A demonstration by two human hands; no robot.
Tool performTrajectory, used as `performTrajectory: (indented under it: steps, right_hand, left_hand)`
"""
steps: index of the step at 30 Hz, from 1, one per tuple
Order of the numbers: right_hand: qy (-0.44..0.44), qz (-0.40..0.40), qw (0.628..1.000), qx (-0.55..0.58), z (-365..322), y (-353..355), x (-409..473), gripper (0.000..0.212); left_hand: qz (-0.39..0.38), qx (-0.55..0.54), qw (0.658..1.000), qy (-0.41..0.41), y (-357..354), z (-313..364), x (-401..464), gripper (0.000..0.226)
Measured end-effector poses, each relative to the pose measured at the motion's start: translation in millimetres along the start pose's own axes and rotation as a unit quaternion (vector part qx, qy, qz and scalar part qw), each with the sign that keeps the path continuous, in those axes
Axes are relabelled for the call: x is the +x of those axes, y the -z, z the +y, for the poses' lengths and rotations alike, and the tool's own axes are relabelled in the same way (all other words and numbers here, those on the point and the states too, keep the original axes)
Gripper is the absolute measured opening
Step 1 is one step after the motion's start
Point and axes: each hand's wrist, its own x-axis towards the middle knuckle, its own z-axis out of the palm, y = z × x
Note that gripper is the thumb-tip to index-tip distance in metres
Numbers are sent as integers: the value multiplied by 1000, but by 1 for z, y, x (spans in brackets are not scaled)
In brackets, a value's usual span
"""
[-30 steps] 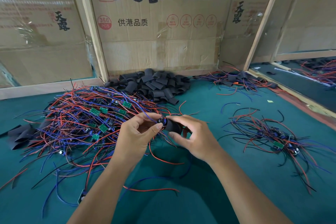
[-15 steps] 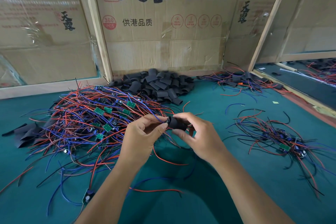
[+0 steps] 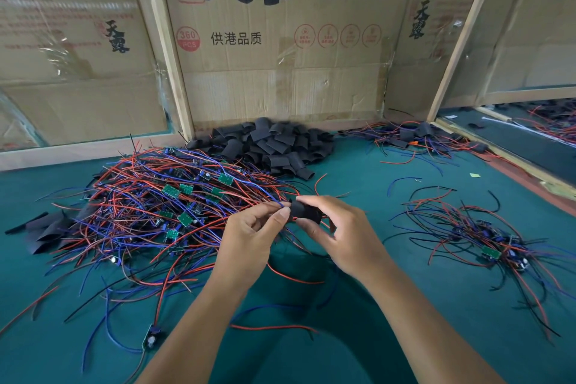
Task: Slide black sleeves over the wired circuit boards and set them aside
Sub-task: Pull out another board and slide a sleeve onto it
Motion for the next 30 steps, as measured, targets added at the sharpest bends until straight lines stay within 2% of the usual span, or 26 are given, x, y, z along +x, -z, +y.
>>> performTrajectory:
  steps: [7, 12, 18, 25, 30]
  right_hand:
    - [-17, -9, 1000, -19, -2, -4, -1, 38]
    - [-23, -7, 999, -27, 0, -5, -2, 36]
    - [-19, -16, 999, -42, -3, -6, -1, 44]
    - [-38, -31, 998, -42, -2, -12, -3, 34]
    - [-52, -16, 998, -29, 0, -12, -4, 29]
  left_hand:
    - [-9, 33, 999, 29, 0, -4, 1, 19]
    - [-25, 18, 998, 61, -2, -5, 0, 18]
    - [-42, 18, 996, 76, -4, -5, 0, 18]
    - [-65, 8, 993, 98, -8, -5, -3, 22]
    - [-46, 23, 996, 69, -9, -3, -5, 20]
